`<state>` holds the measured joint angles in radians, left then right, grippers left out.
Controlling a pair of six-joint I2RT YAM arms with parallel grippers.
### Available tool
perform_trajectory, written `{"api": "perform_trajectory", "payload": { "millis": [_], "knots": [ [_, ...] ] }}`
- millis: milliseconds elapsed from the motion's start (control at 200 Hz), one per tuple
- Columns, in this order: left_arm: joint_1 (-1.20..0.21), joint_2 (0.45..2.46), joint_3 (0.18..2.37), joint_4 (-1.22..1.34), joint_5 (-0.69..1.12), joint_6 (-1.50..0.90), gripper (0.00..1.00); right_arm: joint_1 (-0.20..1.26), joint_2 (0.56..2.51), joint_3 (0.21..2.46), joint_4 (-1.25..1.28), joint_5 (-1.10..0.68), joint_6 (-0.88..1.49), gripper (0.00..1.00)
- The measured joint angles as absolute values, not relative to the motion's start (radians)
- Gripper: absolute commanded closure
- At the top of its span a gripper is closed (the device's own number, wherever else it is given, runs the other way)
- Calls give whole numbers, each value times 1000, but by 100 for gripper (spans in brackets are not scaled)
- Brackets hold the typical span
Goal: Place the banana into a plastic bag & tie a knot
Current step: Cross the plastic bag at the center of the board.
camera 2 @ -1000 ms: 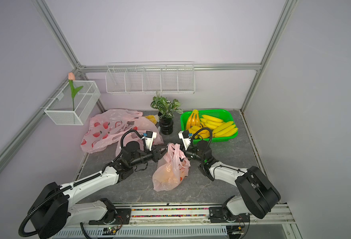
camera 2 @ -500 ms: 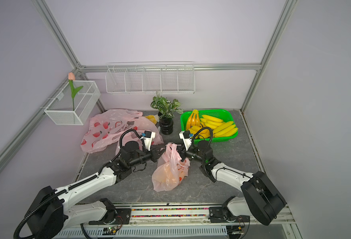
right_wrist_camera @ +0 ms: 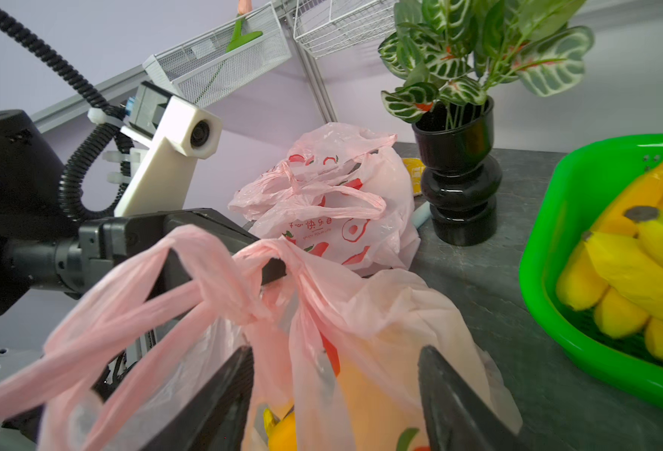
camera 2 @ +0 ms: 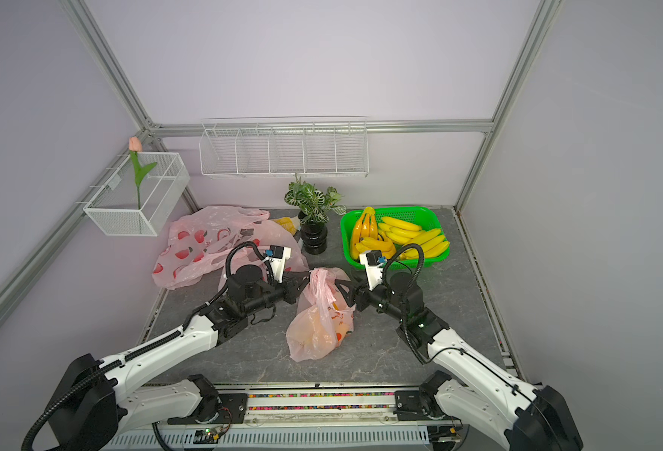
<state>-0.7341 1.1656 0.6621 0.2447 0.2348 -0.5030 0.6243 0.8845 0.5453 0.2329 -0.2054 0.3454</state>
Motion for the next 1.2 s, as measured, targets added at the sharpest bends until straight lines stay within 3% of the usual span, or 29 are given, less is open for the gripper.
{"api": "perform_trajectory", "payload": {
  "millis": [330,785,1199],
  "knots": [
    [-734,1164,662,235,212,-500,100,713,577,571,-103,-152,344,30],
    [-739,1164,662,234,204,-501,100,916,668,628,-91,-75,321,28],
    [-742,1176,662,234,203,-496,100,920,784,683,1,-59,275,56]
  ]
}}
